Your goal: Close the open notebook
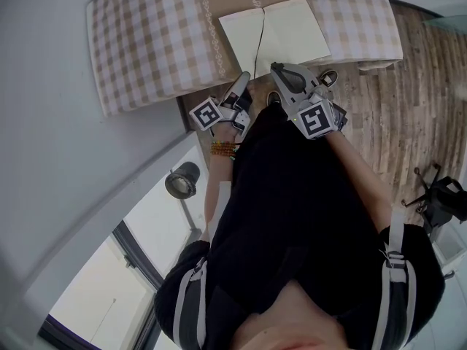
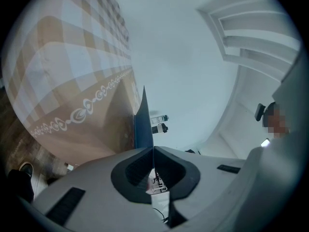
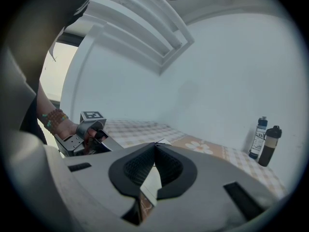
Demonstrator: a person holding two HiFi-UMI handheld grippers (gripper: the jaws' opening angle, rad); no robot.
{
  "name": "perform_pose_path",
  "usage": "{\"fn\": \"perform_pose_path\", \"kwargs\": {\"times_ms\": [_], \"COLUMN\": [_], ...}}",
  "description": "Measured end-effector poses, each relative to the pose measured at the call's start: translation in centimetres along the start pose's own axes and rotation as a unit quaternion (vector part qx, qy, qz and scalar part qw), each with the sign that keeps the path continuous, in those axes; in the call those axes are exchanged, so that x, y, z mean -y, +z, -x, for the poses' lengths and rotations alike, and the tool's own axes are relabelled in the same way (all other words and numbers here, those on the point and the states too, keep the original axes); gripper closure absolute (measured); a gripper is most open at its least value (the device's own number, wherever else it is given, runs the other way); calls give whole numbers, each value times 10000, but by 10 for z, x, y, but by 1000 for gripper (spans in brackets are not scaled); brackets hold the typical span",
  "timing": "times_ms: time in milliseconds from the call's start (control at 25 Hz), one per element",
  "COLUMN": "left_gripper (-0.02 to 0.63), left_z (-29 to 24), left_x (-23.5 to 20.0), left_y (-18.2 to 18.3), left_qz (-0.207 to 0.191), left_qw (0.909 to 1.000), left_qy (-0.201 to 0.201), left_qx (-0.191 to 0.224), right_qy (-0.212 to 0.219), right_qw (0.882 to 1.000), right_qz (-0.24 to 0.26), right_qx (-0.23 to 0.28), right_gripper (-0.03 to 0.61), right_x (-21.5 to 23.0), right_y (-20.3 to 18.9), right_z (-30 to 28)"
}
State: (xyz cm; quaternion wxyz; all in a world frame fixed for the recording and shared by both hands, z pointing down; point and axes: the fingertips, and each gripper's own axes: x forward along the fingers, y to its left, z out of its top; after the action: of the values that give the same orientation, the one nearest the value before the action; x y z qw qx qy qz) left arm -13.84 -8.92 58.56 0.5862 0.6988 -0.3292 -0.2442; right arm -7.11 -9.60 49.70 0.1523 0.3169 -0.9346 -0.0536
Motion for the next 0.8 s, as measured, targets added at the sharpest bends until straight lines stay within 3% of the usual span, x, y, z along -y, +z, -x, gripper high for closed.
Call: {"fn": "perform_pose_path", "kwargs": {"times_ms": [280,800], "left_gripper": [600,600], "left_z": [-9,-15], "left_x": [15,58], "left_y": [1,-2], "left_qz": [-402,-612], "left_qw": [9990,9968], "left_qy": [-21,-169], "left_qx": [-195,-488], "right_qy": [-223,-479], "right_qw": [9997,9987], "right_qz": [-70,-177], "right_qx": [32,30], "right_gripper": [572,572], "right_x": [8,19], "right_y": [-8,8], "right_z": [7,20]}}
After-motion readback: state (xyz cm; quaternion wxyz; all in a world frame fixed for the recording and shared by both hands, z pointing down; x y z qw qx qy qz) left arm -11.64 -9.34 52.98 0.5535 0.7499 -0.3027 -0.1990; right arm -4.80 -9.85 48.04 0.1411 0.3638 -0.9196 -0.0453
